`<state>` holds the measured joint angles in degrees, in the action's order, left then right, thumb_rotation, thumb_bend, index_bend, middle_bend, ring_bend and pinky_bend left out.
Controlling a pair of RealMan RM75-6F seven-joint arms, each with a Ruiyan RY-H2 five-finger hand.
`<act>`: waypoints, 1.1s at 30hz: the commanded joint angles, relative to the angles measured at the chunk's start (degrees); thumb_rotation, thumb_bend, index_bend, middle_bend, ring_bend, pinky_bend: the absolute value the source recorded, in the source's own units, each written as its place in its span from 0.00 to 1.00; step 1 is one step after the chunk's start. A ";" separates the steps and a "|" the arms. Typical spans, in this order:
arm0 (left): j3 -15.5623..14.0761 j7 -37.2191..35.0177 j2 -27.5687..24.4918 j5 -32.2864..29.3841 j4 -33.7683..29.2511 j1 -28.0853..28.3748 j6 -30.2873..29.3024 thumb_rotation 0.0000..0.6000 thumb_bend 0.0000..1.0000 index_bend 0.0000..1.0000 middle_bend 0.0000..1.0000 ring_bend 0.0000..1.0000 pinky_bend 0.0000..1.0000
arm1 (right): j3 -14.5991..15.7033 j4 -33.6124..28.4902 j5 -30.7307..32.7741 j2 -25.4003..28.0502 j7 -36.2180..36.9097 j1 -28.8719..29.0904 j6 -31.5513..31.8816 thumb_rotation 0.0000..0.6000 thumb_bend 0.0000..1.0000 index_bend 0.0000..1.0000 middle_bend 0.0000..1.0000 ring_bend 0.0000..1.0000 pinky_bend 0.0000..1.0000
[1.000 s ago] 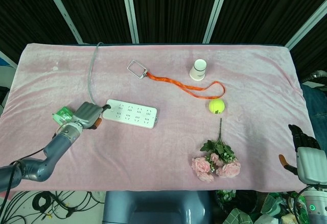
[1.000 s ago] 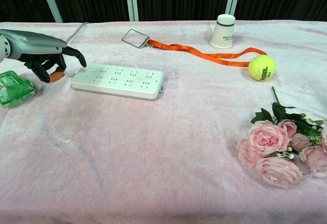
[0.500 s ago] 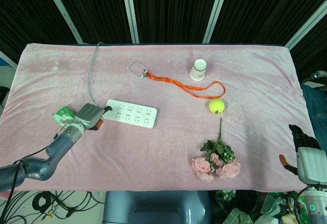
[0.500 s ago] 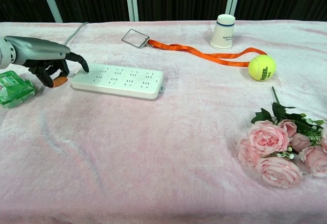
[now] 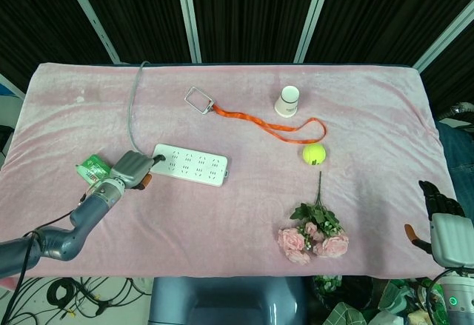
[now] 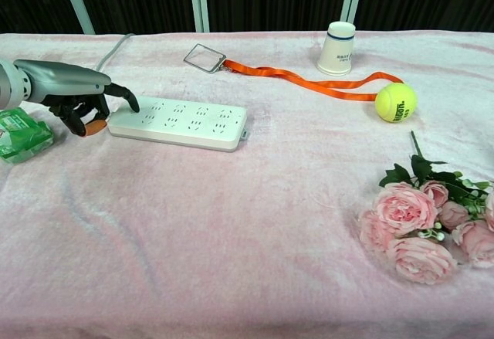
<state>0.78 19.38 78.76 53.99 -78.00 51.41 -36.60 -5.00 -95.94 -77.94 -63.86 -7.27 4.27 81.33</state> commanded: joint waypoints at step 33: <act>0.16 -1.63 -17.40 22.45 -28.48 -15.00 -34.73 1.00 0.19 0.16 0.10 0.00 0.12 | -0.09 -0.55 0.69 0.01 -0.16 0.00 -0.26 1.00 0.21 0.03 0.09 0.19 0.20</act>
<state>2.75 17.62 65.06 73.04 -102.65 40.23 -67.07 -5.10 -96.50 -77.26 -63.85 -7.43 4.27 81.06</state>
